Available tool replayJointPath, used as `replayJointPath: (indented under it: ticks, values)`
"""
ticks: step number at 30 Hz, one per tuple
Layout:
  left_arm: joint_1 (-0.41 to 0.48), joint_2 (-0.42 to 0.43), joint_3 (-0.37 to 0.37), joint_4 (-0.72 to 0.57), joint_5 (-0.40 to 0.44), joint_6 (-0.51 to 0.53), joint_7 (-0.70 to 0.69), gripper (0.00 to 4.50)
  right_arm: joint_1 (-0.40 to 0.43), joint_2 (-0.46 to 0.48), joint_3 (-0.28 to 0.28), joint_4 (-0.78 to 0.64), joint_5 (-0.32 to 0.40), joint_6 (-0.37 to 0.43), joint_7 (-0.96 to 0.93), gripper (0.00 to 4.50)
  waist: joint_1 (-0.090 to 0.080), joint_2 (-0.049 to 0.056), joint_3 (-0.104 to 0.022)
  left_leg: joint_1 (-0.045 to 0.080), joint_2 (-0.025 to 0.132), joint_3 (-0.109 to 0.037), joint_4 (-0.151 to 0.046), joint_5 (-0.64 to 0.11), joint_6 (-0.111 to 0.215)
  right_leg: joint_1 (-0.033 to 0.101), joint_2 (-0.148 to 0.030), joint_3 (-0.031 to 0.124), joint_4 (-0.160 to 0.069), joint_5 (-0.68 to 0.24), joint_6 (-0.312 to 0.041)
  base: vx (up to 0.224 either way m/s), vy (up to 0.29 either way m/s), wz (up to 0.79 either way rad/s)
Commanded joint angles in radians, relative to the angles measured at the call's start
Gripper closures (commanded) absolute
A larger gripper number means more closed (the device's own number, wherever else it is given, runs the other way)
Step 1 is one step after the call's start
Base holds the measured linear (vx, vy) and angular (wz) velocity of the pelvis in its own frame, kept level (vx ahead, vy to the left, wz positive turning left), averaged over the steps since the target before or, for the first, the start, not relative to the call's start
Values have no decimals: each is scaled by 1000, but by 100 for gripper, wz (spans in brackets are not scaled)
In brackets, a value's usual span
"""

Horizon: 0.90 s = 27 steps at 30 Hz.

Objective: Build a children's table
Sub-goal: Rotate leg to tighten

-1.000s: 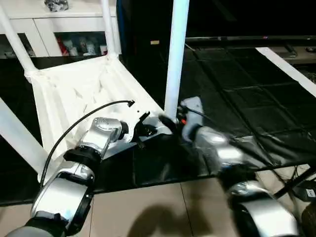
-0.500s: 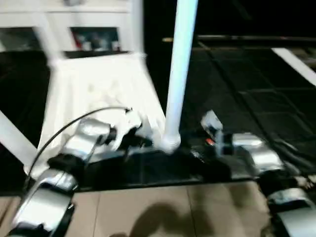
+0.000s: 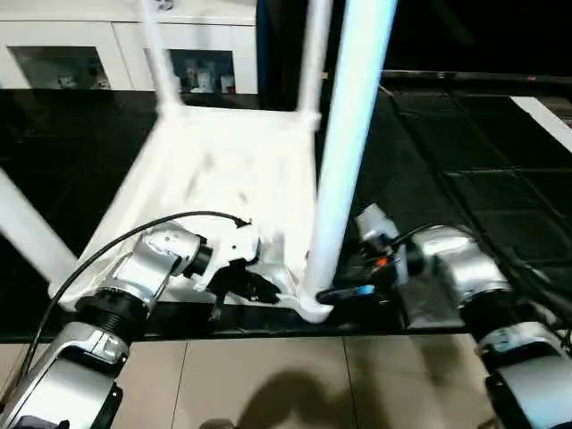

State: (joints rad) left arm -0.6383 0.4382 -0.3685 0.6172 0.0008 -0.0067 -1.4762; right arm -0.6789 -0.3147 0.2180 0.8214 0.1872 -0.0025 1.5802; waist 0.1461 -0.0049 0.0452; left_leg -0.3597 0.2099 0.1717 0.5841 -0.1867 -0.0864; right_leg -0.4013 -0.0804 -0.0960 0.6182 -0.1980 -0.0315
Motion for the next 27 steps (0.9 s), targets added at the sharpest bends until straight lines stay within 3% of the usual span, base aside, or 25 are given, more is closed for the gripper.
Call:
replayJointPath:
  ticks: [1,6,16,20,21,25,27]
  values:
    - [13,-4,-45,-25,25,0,-33,450,-20,2,11,8,-4,5,24,101,-7,1,-68,7,33,0,-59,-109,80,59,-73,55,-54,-43,-254,0,0,0]
    - [20,2,-50,-36,28,1,-33,450,-35,16,17,51,9,-2,34,157,-8,3,-68,5,32,-1,-58,-109,76,60,-73,55,-53,-49,-254,0,0,0]
    - [18,3,-49,-39,31,5,-25,450,-27,19,36,56,29,6,34,225,-8,0,-68,6,31,0,-57,-108,77,60,-71,55,-52,-41,-254,0,0,0]
    - [23,5,-43,-38,29,9,-17,450,-14,14,58,43,48,12,34,233,-8,3,-67,7,32,-1,-58,-124,71,59,-71,54,-55,-65,-249,0,0,0]
    - [24,5,-41,-38,28,11,-14,450,-11,13,60,40,50,12,34,233,-8,7,-68,7,33,-1,-59,-128,67,59,-71,55,-54,-68,-248,0,0,0]
    - [23,1,-34,-33,23,19,-3,450,1,11,63,25,57,16,34,234,-8,7,-68,7,31,-1,-58,-138,62,59,-70,55,-56,-71,-248,0,0,0]
    - [12,-15,-19,-11,19,34,28,450,26,20,36,0,56,38,34,234,-7,9,-68,8,32,0,-58,-135,61,58,-68,56,-55,-55,-248,0,0,0]
